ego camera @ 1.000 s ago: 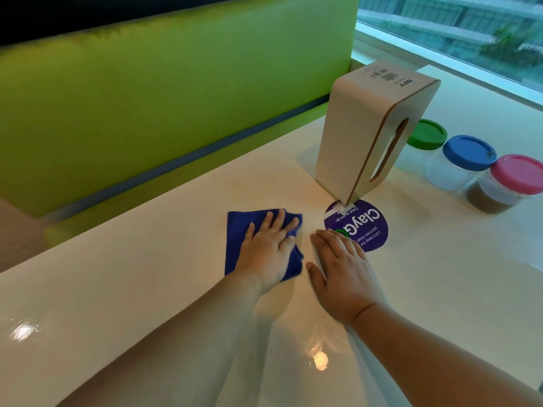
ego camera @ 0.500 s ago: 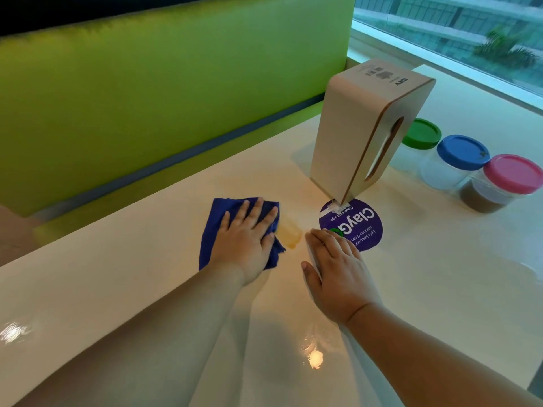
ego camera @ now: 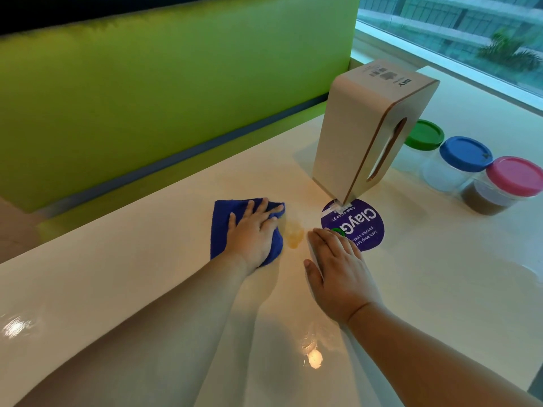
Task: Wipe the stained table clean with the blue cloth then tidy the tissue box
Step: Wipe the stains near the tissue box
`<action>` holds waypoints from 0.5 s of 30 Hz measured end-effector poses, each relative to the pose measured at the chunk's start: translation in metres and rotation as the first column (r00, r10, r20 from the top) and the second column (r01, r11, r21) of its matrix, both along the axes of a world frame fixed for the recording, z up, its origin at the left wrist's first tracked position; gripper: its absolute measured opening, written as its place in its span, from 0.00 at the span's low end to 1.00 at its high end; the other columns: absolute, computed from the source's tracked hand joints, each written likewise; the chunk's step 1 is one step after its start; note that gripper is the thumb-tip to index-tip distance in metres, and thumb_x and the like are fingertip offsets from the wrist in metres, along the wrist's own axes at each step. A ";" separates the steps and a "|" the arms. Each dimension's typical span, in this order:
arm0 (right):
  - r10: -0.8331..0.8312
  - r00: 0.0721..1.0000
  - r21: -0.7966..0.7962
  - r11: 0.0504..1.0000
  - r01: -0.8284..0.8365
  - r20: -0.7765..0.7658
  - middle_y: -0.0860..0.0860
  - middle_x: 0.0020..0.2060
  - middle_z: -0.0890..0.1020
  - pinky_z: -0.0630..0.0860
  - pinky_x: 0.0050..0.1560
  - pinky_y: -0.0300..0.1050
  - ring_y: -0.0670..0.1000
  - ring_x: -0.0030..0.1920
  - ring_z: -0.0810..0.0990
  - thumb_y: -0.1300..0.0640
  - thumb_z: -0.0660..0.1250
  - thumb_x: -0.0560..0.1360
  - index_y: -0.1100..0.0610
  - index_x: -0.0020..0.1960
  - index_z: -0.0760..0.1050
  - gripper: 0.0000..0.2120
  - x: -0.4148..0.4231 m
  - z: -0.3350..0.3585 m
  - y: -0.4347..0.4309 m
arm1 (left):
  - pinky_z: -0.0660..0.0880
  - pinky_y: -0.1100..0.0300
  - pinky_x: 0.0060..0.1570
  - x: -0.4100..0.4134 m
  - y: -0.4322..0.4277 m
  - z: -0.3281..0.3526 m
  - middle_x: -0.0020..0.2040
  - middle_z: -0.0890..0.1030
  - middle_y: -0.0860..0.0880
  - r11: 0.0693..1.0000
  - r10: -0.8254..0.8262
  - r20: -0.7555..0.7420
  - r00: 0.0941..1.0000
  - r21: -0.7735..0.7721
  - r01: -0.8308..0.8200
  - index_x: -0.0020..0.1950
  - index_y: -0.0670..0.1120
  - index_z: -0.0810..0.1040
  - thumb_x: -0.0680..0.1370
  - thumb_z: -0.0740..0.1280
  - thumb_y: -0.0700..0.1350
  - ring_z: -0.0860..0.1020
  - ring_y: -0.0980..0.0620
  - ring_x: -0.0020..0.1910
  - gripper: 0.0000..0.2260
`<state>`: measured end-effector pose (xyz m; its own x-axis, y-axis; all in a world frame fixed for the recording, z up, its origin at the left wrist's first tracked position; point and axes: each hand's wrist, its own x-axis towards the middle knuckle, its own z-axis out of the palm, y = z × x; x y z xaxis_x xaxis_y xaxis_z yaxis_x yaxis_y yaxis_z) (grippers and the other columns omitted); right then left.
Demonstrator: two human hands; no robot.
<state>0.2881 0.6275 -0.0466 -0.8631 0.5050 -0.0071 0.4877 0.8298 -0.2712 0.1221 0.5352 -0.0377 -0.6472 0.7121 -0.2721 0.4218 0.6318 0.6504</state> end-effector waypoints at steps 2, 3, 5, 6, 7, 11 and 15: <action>-0.029 0.997 -0.062 0.998 0.025 -0.065 0.48 0.72 0.65 0.55 0.70 0.45 0.52 0.71 0.62 0.47 0.55 0.81 0.51 0.75 0.59 0.24 0.001 0.000 0.001 | 0.33 0.47 0.73 0.012 0.006 0.008 0.77 0.52 0.57 0.995 -0.080 0.116 0.990 0.074 0.071 0.72 0.57 0.65 0.83 0.47 0.46 0.44 0.56 0.76 0.19; -0.057 0.991 -0.086 0.995 0.047 -0.123 0.49 0.71 0.66 0.57 0.70 0.46 0.53 0.71 0.63 0.50 0.56 0.81 0.52 0.74 0.61 0.23 0.003 -0.001 0.001 | 0.33 0.46 0.72 0.022 0.009 0.010 0.77 0.52 0.57 0.988 -0.139 0.117 0.983 0.080 0.130 0.72 0.57 0.65 0.83 0.47 0.46 0.44 0.56 0.77 0.19; -0.111 0.966 -0.106 0.990 0.088 -0.234 0.52 0.69 0.68 0.59 0.71 0.48 0.55 0.69 0.66 0.56 0.58 0.80 0.56 0.72 0.64 0.21 0.004 -0.004 0.001 | 0.32 0.45 0.72 0.044 0.009 0.011 0.78 0.50 0.58 0.972 -0.231 0.069 0.970 0.048 0.228 0.73 0.60 0.62 0.83 0.46 0.47 0.42 0.55 0.76 0.19; -0.126 0.957 -0.111 0.989 0.100 -0.261 0.53 0.69 0.69 0.60 0.71 0.50 0.55 0.68 0.66 0.58 0.58 0.79 0.56 0.71 0.64 0.20 0.005 -0.005 0.001 | 0.32 0.44 0.72 0.052 0.009 0.009 0.78 0.48 0.58 0.961 -0.277 0.005 0.961 -0.009 0.277 0.74 0.60 0.59 0.83 0.45 0.48 0.40 0.55 0.76 0.20; -0.130 0.953 -0.110 0.989 0.104 -0.272 0.54 0.68 0.69 0.61 0.72 0.54 0.55 0.68 0.66 0.58 0.57 0.78 0.57 0.70 0.64 0.20 0.004 -0.007 0.001 | 0.32 0.44 0.72 0.058 0.007 0.006 0.78 0.45 0.58 0.943 -0.327 -0.081 0.942 -0.088 0.320 0.75 0.61 0.56 0.83 0.43 0.50 0.38 0.55 0.76 0.20; -0.111 0.960 -0.098 0.991 0.088 -0.258 0.54 0.65 0.71 0.65 0.69 0.59 0.56 0.66 0.68 0.52 0.49 0.77 0.56 0.67 0.65 0.21 0.003 -0.010 0.003 | 0.32 0.42 0.71 0.058 0.002 -0.003 0.77 0.40 0.60 0.910 -0.403 -0.323 0.856 -0.240 0.338 0.74 0.65 0.46 0.82 0.43 0.55 0.35 0.54 0.75 0.21; -0.095 0.962 -0.073 0.994 0.078 -0.255 0.52 0.64 0.71 0.60 0.72 0.56 0.55 0.66 0.68 0.59 0.57 0.78 0.54 0.67 0.66 0.18 0.003 -0.014 0.005 | 0.33 0.40 0.71 0.045 0.004 -0.011 0.77 0.38 0.59 0.935 -0.319 -0.411 0.854 -0.284 0.212 0.74 0.65 0.41 0.81 0.43 0.56 0.34 0.50 0.75 0.22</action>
<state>0.2906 0.6321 -0.0604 -0.7929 0.5834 0.1759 0.4639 0.7651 -0.4465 0.1667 0.5387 -0.0486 -0.5311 0.8297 -0.1720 0.8031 0.5576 0.2099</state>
